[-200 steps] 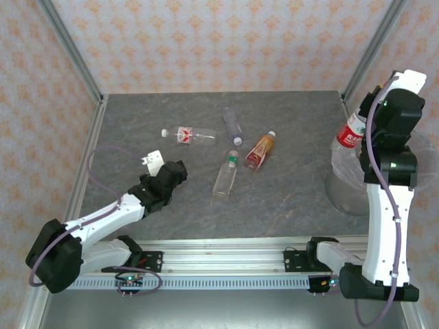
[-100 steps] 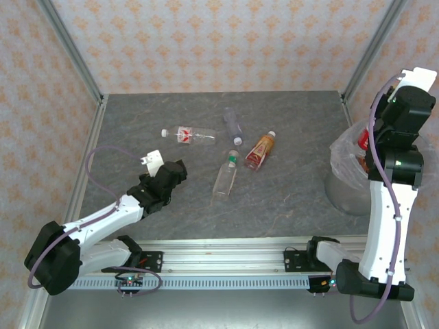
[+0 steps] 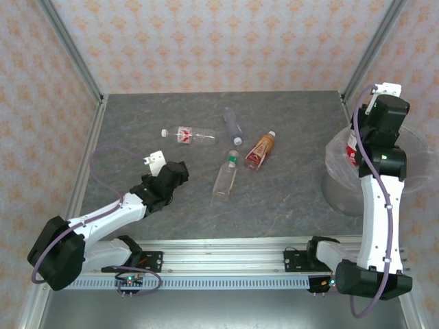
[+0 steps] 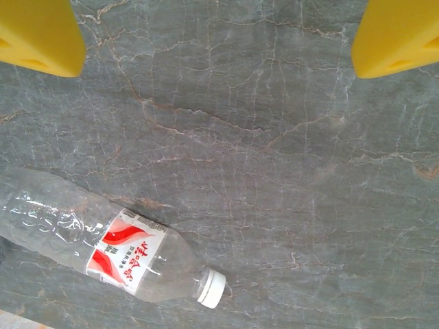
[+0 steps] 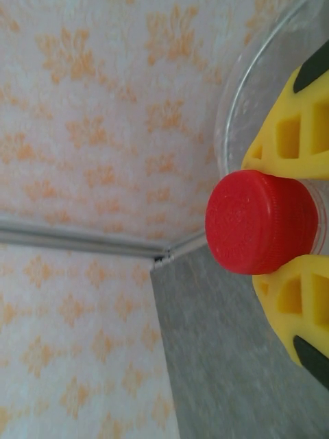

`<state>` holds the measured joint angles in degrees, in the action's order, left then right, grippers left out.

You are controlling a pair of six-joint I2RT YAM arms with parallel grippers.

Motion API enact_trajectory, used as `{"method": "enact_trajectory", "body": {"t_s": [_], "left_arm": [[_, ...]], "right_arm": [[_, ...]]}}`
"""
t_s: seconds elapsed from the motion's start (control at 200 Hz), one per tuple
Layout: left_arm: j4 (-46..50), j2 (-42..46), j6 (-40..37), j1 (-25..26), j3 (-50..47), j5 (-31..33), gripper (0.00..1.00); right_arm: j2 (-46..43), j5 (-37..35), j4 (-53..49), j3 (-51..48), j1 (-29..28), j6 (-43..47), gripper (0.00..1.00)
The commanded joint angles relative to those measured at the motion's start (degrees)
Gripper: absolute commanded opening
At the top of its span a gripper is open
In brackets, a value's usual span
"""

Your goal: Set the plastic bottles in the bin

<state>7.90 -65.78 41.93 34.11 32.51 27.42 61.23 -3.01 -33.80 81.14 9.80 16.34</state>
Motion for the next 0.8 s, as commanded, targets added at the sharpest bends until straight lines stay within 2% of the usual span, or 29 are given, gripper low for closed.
{"method": "enact_trajectory", "body": {"t_s": [0.0,0.125,0.185,0.265,0.37,0.44,0.556,0.636,0.691,0.741,0.796], "left_arm": [[-0.07,1.29,-0.20,-0.45,-0.23,1.58,1.00],[0.07,1.76,0.25,-0.42,-0.65,1.72,1.00],[0.01,1.76,0.17,-0.45,-0.78,1.85,1.00],[0.19,1.76,-0.01,-0.45,-0.70,1.89,1.00],[0.45,1.80,-0.03,-0.45,-0.70,1.94,1.00],[0.54,1.95,-0.01,-0.45,-0.74,2.01,1.00],[0.35,1.78,0.12,-0.45,-0.78,1.87,1.00],[0.02,1.39,0.33,-0.49,-0.71,1.69,1.00],[-0.19,1.10,0.34,-0.57,-0.54,1.50,1.00],[-0.18,0.79,0.27,-0.47,-0.31,1.26,1.00],[0.15,0.65,-0.01,-0.43,0.08,1.06,1.00]], "right_arm": [[-0.65,10.72,-1.79,2.18,-0.12,-5.73,0.00],[-0.61,13.93,-1.49,2.70,-0.13,-7.36,0.00],[-0.68,12.17,-1.44,2.55,-0.13,-6.58,0.00],[-0.59,3.94,-2.02,2.27,-0.13,-4.53,0.00],[0.47,-12.88,-4.30,2.44,-0.13,1.37,0.00],[0.90,-21.19,-5.06,1.99,-0.13,5.05,0.00],[-0.16,-28.20,-2.70,-2.04,-0.11,7.82,0.00],[-1.13,-30.42,-0.02,-6.35,-0.08,7.83,0.02],[-1.27,-29.61,1.01,-8.62,-0.03,7.02,0.08],[-0.67,-28.47,0.22,-9.16,-0.02,6.05,0.18],[0.24,-28.45,-1.74,-8.23,0.04,4.08,0.41]]}}
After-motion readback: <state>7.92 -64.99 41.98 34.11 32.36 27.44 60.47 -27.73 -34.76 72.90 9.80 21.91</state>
